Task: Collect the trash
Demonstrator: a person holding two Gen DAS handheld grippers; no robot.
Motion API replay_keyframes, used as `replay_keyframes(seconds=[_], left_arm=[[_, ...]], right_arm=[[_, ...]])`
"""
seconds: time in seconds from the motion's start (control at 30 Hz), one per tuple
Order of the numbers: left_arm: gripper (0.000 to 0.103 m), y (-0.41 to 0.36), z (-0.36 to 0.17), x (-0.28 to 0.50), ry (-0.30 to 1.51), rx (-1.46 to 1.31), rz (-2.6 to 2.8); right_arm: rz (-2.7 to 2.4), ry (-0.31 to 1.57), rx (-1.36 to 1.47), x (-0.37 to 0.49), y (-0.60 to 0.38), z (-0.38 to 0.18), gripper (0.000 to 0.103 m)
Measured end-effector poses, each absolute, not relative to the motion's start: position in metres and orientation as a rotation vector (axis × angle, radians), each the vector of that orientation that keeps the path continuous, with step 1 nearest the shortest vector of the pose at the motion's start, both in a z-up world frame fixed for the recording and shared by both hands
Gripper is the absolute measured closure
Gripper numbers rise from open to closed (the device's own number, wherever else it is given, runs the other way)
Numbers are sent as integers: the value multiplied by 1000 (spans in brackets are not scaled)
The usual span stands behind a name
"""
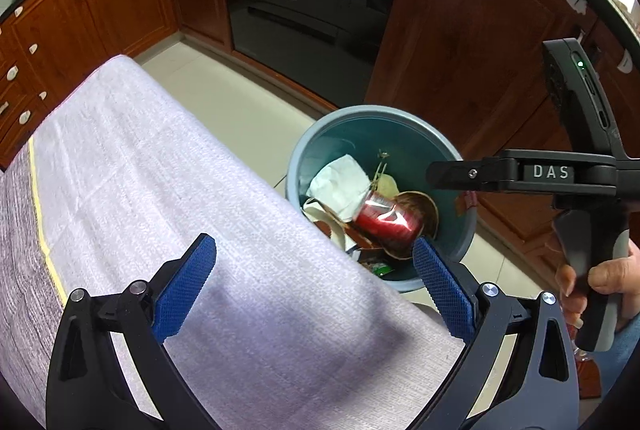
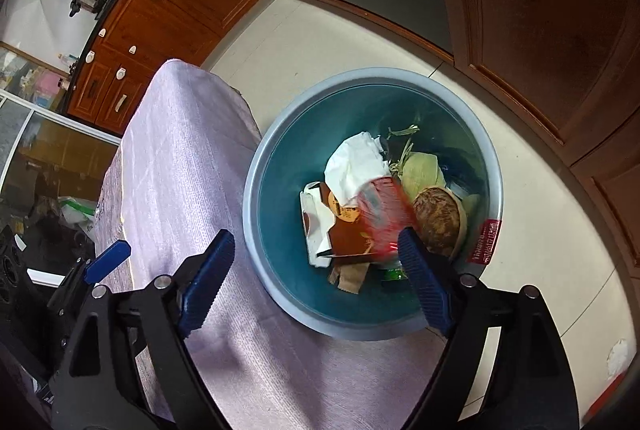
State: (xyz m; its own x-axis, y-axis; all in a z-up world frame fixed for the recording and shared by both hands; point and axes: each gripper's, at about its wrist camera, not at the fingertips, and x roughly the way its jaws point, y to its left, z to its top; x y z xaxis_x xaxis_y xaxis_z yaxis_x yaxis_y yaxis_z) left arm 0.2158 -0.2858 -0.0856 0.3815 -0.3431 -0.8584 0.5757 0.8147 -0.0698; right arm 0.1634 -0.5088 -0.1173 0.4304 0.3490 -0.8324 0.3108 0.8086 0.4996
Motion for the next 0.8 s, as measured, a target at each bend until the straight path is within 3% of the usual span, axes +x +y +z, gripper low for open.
replay_keyframes(seconds=[0.1, 0.27, 0.8], left_arm=[[4, -281, -85, 213, 1017, 245, -592], [4, -277, -78, 210, 1006, 223, -588], [4, -232, -11, 151, 845, 237, -449]], right_arm=[[19, 1159, 663, 162, -508, -116, 13], [9, 1159, 629, 154, -506, -107, 7], [12, 1056, 363, 100, -455, -30, 7]])
